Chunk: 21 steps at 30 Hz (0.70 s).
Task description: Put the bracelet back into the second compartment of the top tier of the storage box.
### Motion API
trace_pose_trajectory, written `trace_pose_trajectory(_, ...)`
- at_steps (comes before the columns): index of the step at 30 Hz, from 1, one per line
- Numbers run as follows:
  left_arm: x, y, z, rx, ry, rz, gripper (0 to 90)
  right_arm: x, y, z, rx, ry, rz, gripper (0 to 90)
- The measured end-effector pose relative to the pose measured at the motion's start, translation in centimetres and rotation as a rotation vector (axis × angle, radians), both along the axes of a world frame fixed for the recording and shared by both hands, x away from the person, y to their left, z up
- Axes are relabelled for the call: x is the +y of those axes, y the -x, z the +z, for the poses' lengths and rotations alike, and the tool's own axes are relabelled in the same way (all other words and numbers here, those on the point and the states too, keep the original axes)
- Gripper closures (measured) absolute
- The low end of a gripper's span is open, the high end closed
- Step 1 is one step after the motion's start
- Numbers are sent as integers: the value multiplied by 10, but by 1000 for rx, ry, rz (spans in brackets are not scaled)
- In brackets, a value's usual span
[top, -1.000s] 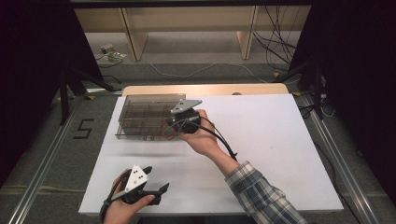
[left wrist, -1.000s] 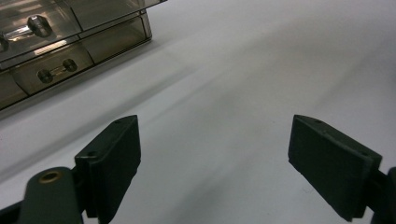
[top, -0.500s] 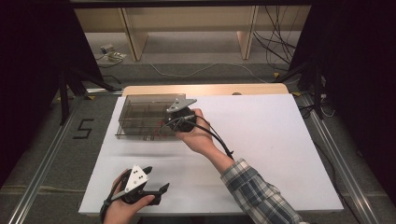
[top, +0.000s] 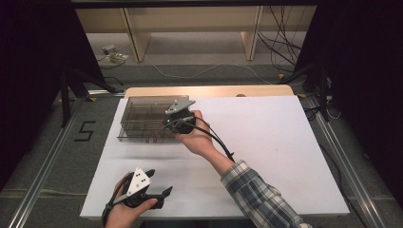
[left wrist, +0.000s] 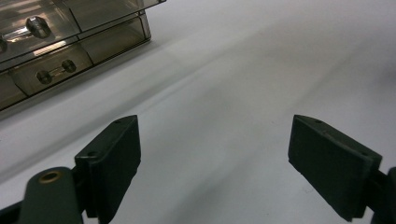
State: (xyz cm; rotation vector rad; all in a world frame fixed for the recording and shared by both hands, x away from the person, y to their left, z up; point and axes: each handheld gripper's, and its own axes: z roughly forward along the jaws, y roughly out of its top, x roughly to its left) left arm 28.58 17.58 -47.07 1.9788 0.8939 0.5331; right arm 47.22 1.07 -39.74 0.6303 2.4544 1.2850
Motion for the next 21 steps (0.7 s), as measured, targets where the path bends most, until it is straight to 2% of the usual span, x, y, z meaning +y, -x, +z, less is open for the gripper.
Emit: trace_pose_trajectory(21, 0, 0, 0, 1, 2, -2, 170, 17, -6, -3, -4, 14, -4, 900)
